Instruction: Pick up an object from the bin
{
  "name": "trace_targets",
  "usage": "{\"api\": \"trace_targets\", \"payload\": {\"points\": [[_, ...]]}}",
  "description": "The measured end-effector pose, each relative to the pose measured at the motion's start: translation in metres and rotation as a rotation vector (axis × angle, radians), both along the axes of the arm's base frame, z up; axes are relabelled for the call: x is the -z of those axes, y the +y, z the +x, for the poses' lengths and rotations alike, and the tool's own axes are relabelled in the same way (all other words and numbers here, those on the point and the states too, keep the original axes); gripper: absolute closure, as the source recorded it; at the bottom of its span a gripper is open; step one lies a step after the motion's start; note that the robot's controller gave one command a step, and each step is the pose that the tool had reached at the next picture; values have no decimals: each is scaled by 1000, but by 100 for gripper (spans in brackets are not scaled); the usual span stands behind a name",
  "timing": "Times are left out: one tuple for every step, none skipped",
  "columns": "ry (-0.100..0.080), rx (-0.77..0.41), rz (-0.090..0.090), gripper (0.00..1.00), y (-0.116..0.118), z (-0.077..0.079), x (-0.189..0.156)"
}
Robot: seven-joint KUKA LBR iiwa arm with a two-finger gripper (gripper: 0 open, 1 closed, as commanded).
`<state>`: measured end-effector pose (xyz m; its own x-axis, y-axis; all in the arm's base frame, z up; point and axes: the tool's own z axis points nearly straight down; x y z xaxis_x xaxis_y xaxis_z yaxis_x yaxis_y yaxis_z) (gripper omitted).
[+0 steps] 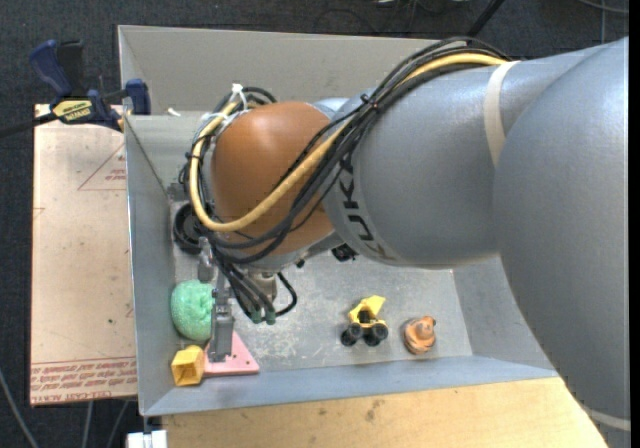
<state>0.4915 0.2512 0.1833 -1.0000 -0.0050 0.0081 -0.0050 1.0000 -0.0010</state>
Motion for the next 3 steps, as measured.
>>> {"api": "trace_targets", "payload": {"points": [[-8,5,2,0,-1,2,-4],[-14,39,5,0,-6,8,45],[-11,115,3,0,-10,50,93]]}}
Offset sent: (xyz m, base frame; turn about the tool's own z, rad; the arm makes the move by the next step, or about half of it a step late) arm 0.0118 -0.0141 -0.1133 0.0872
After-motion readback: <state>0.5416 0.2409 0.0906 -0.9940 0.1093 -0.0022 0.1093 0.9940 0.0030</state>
